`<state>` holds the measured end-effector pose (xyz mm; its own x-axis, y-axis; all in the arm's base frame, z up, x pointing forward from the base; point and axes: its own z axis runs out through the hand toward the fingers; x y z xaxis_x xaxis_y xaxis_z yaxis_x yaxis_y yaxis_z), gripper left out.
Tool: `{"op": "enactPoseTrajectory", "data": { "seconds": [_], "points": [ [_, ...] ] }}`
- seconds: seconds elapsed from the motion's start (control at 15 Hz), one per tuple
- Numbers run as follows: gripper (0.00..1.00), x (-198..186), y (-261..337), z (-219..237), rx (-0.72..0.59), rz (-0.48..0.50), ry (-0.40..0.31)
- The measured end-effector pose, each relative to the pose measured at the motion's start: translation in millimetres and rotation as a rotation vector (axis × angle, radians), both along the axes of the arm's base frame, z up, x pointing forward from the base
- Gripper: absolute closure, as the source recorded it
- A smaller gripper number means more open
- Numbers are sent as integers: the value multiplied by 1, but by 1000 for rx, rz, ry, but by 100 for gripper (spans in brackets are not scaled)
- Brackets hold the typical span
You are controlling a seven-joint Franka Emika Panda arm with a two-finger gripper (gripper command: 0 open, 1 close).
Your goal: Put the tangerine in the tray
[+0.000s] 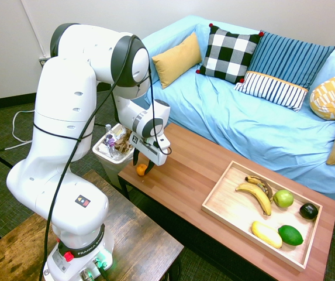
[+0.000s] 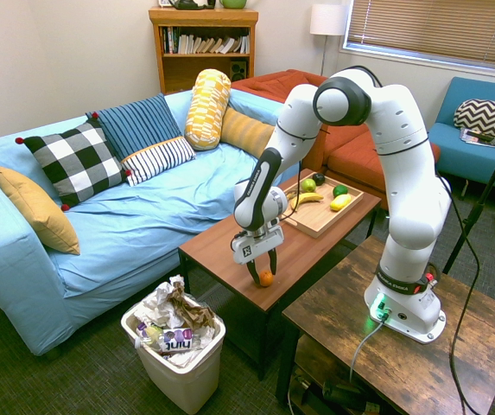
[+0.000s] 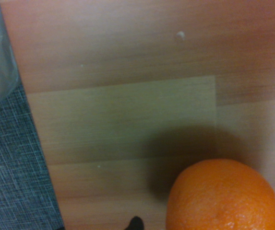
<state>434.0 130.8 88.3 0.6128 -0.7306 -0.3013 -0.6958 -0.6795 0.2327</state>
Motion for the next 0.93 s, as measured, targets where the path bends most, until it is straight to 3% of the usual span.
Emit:
{"op": "enactPoseTrajectory", "data": {
  "seconds": [0.4, 0.67, 0.93],
  "points": [
    [100, 4, -4, 2, 0, 0, -10],
    [100, 38, -26, 46, -19, -45, -122],
    [100, 83, -81, 88, -84, -172, -265]
  ]
}}
